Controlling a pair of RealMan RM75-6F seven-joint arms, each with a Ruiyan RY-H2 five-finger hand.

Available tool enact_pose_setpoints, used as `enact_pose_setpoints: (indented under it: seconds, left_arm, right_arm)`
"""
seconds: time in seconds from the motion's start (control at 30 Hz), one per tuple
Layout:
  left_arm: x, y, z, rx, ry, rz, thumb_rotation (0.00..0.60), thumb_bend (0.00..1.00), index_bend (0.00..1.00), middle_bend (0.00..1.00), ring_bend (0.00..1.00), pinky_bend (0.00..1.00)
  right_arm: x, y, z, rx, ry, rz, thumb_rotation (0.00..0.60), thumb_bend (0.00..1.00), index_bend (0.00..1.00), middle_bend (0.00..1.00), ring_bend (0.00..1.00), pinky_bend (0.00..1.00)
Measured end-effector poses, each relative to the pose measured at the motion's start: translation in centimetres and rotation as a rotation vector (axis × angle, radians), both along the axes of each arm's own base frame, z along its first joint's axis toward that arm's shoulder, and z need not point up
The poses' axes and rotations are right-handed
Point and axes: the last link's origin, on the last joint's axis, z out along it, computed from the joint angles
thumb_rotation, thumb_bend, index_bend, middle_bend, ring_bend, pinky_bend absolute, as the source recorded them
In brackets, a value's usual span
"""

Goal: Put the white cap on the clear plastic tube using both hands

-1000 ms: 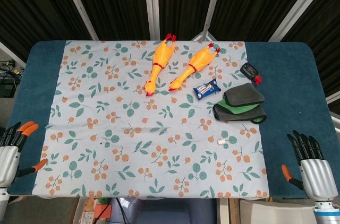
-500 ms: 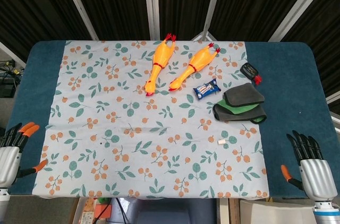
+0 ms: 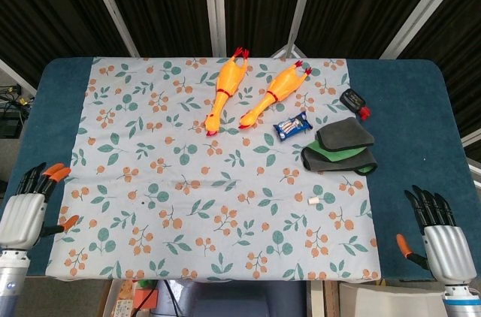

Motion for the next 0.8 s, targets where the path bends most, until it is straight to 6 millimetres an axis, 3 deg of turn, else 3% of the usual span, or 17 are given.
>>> enact_pose_setpoints:
  seconds: [0.17, 0.4, 0.8]
  left_arm:
    - [1.7, 3.0, -2.2, -0.048, 0.0, 0.01, 0.6, 0.23, 0.25, 0.23, 0.0, 0.0]
    - [5.4, 6.9, -7.5, -0.148, 0.035, -0.009, 0.6, 0.31, 0.34, 0.3, 0.0, 0.0]
    - [10.2, 10.6, -15.7, -0.231, 0.029, 0.024, 0.6, 0.35, 0.42, 0.33, 0.0, 0.0]
  right_arm:
    - [0.0, -0.1, 0.0, 0.003, -0.01, -0.01, 0.6, 0.4, 0.0, 0.0, 0.0, 0.0]
    - [-0.1, -0.1, 0.0, 0.007, -0.017, -0.016, 0.6, 0.4, 0.0, 0.0, 0.0, 0.0]
    - [-0.4, -0.3, 0.1, 0.011, -0.038, -0.03, 0.6, 0.4, 0.0, 0.0, 0.0, 0.0]
